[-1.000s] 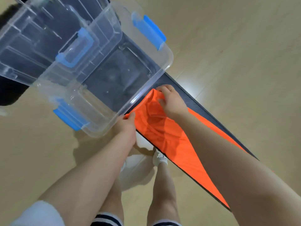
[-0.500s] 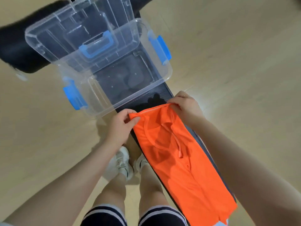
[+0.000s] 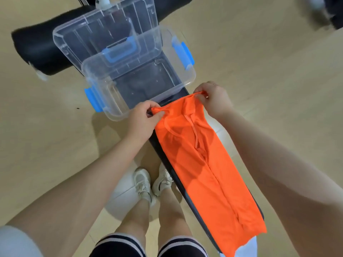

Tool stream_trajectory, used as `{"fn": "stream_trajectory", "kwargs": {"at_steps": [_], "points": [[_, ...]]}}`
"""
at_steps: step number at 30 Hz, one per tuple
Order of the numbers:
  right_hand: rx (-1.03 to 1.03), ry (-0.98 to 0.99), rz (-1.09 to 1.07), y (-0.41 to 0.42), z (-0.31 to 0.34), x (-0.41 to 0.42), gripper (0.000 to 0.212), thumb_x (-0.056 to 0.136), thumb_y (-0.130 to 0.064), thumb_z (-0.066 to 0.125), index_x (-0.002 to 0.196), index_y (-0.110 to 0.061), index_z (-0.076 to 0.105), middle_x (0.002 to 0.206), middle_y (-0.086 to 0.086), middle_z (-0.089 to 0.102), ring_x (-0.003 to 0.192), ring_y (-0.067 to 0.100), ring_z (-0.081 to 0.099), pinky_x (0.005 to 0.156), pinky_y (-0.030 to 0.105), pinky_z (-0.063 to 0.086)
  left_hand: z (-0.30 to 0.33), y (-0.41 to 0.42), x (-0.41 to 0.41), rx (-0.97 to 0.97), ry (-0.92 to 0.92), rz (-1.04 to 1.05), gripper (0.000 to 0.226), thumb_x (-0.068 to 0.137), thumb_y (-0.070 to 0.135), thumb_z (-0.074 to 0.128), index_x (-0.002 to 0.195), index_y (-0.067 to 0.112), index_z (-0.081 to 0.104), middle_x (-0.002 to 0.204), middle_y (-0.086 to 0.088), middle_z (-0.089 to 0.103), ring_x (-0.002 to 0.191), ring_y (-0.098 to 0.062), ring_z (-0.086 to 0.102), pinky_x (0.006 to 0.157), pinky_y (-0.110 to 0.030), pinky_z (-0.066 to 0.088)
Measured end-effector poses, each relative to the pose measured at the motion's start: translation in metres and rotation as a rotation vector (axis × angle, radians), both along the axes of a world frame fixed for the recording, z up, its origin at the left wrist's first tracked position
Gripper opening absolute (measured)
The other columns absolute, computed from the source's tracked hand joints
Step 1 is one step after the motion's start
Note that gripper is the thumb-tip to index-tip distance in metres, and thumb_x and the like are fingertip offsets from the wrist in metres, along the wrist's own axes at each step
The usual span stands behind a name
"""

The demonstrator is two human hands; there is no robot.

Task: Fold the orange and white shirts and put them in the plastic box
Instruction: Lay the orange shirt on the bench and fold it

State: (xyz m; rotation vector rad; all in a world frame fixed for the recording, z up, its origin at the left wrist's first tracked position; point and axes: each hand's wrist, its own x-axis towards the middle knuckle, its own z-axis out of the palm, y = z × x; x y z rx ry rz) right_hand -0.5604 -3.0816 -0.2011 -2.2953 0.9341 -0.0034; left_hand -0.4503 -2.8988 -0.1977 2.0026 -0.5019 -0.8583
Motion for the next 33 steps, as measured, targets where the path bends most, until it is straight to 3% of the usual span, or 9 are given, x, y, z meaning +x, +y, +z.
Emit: {"fn": "stream_trajectory", "kwargs": {"at_steps": [6, 9, 12, 18, 22, 24, 26, 29, 33], "points": [[0.101, 0.102, -0.070, 0.034, -0.025, -0.086, 0.016, 0.077, 0.006, 0.057, 0.090, -0.001, 0.064, 0.094, 0.006, 0.049, 0.080, 0.017, 0.048, 0.073, 0.022, 0.035, -0.034, 0.041, -0.078, 0.080, 0.030, -0.252, 0.008, 0.079, 0.016, 0.068, 0.086, 0.021, 0.066, 0.085, 0.012, 0.047, 0.067, -0.002, 0.048, 0.067, -0.007, 0.036], [0.115, 0.159, -0.086, 0.051, -0.043, -0.136, 0.015, 0.076, 0.007, 0.058, 0.088, -0.001, 0.064, 0.097, 0.014, 0.054, 0.080, 0.020, 0.051, 0.081, 0.031, 0.044, -0.050, 0.054, -0.125, 0.137, 0.082, -0.287, 0.014, 0.080, 0.016, 0.068, 0.094, 0.016, 0.069, 0.091, 0.009, 0.048, 0.078, -0.011, 0.052, 0.073, -0.013, 0.040], [0.122, 0.207, -0.195, 0.068, -0.063, -0.183, 0.014, 0.074, 0.008, 0.061, 0.086, 0.002, 0.065, 0.103, 0.022, 0.057, 0.084, 0.030, 0.058, 0.081, 0.030, 0.043, -0.067, 0.063, -0.173, 0.162, 0.138, -0.281, 0.017, 0.082, 0.017, 0.067, 0.099, 0.016, 0.069, 0.101, 0.006, 0.049, 0.089, -0.015, 0.056, 0.082, -0.020, 0.041], [0.168, 0.256, -0.324, 0.093, -0.104, -0.242, 0.023, 0.074, 0.006, 0.052, 0.087, -0.003, 0.070, 0.096, 0.017, 0.070, 0.095, 0.030, 0.063, 0.075, 0.025, 0.041, -0.098, 0.081, -0.264, 0.182, 0.210, 0.001, 0.024, 0.085, 0.029, 0.063, 0.090, 0.006, 0.067, 0.107, 0.002, 0.055, 0.093, -0.007, 0.054, 0.075, -0.004, 0.040], [0.293, 0.150, -0.529, 0.101, -0.117, -0.245, 0.015, 0.082, -0.011, 0.053, 0.078, -0.015, 0.066, 0.080, 0.009, 0.068, 0.080, 0.022, 0.061, 0.076, 0.032, 0.048, -0.105, 0.072, -0.289, 0.206, 0.332, 0.495, 0.010, 0.085, 0.023, 0.064, 0.085, 0.013, 0.061, 0.086, 0.003, 0.062, 0.081, -0.013, 0.057, 0.070, -0.017, 0.043], [0.211, 0.119, -0.515, 0.098, -0.118, -0.250, 0.011, 0.084, -0.013, 0.055, 0.079, -0.014, 0.064, 0.081, 0.007, 0.065, 0.077, 0.016, 0.055, 0.070, 0.026, 0.041, -0.107, 0.067, -0.297, 0.206, 0.386, 0.650, 0.013, 0.082, 0.016, 0.066, 0.089, 0.018, 0.055, 0.083, 0.011, 0.055, 0.078, -0.009, 0.056, 0.069, -0.017, 0.043], [0.173, 0.085, -0.491, 0.093, -0.117, -0.260, 0.011, 0.084, -0.008, 0.056, 0.092, -0.008, 0.064, 0.094, 0.011, 0.065, 0.081, 0.016, 0.054, 0.069, 0.019, 0.035, -0.108, 0.067, -0.307, 0.218, 0.409, 0.649, 0.021, 0.082, 0.013, 0.066, 0.095, 0.019, 0.051, 0.087, 0.013, 0.052, 0.077, -0.006, 0.055, 0.068, -0.017, 0.043], [0.203, 0.145, -0.432, 0.097, -0.118, -0.286, 0.029, 0.085, -0.009, 0.057, 0.114, -0.010, 0.057, 0.121, 0.013, 0.053, 0.100, 0.022, 0.055, 0.084, 0.019, 0.036, -0.111, 0.075, -0.319, 0.314, 0.381, 0.581, 0.032, 0.082, 0.013, 0.065, 0.109, 0.016, 0.048, 0.105, 0.004, 0.052, 0.084, -0.013, 0.055, 0.074, -0.026, 0.048], [0.202, 0.149, -0.442, 0.119, -0.111, -0.340, 0.027, 0.086, -0.001, 0.049, 0.110, -0.006, 0.060, 0.122, 0.015, 0.053, 0.112, 0.026, 0.054, 0.087, 0.016, 0.034, -0.105, 0.095, -0.336, 0.348, 0.378, 0.500, 0.037, 0.085, 0.018, 0.061, 0.118, 0.012, 0.046, 0.107, -0.001, 0.051, 0.083, -0.014, 0.051, 0.066, -0.023, 0.042]]}}
